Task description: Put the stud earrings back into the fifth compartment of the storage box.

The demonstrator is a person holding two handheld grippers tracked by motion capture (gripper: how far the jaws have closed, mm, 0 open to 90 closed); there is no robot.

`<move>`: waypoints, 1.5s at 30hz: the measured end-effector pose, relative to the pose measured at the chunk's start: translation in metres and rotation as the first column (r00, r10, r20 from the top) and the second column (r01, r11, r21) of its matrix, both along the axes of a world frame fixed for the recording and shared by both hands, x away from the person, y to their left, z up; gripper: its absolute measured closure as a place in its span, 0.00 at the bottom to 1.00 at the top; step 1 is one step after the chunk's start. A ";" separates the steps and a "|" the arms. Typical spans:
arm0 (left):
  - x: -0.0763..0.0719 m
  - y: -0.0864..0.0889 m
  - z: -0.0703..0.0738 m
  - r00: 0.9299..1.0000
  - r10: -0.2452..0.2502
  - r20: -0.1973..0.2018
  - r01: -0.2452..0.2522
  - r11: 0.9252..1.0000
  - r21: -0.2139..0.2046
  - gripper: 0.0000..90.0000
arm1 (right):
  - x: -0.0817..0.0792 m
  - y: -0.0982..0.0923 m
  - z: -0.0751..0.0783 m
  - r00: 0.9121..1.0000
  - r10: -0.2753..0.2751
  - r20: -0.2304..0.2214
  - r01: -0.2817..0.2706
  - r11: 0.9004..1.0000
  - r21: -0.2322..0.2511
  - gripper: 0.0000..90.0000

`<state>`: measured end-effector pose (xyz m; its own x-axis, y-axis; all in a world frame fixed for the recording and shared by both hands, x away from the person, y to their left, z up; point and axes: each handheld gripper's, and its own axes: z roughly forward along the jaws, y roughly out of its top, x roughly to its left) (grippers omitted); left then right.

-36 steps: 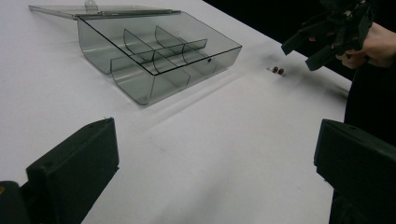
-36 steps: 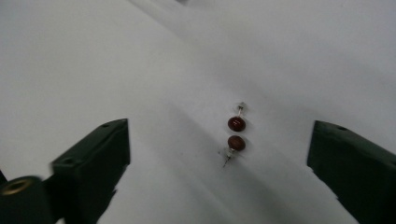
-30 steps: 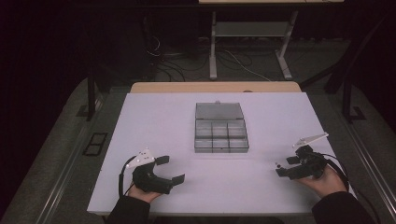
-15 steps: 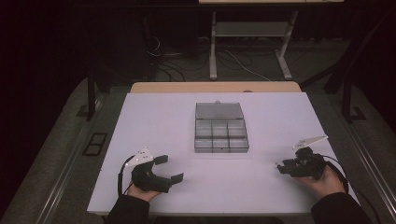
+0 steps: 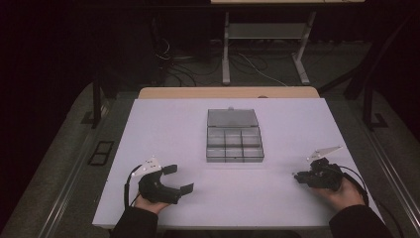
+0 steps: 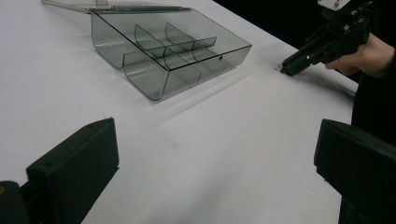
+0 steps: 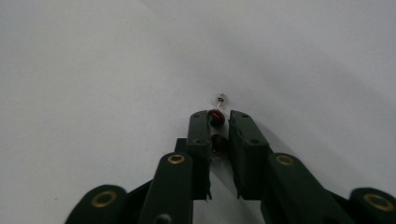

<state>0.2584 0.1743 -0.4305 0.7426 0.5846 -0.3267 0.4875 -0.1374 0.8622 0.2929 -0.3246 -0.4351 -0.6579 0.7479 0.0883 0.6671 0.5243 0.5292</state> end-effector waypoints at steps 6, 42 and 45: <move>0.000 0.000 0.000 1.000 0.001 0.000 -0.001 1.000 -0.005 0.00 | 0.000 -0.002 0.000 1.000 -0.002 -0.009 0.002 1.000 0.020 0.88; 0.003 0.007 0.000 1.000 0.008 -0.002 -0.008 1.000 -0.018 0.00 | 0.021 0.010 0.067 0.996 0.052 0.070 -0.061 0.990 0.125 0.88; 0.003 0.007 0.000 1.000 0.008 -0.002 -0.008 1.000 -0.019 0.00 | 0.026 0.014 0.072 0.996 0.061 0.072 -0.070 0.989 0.127 0.88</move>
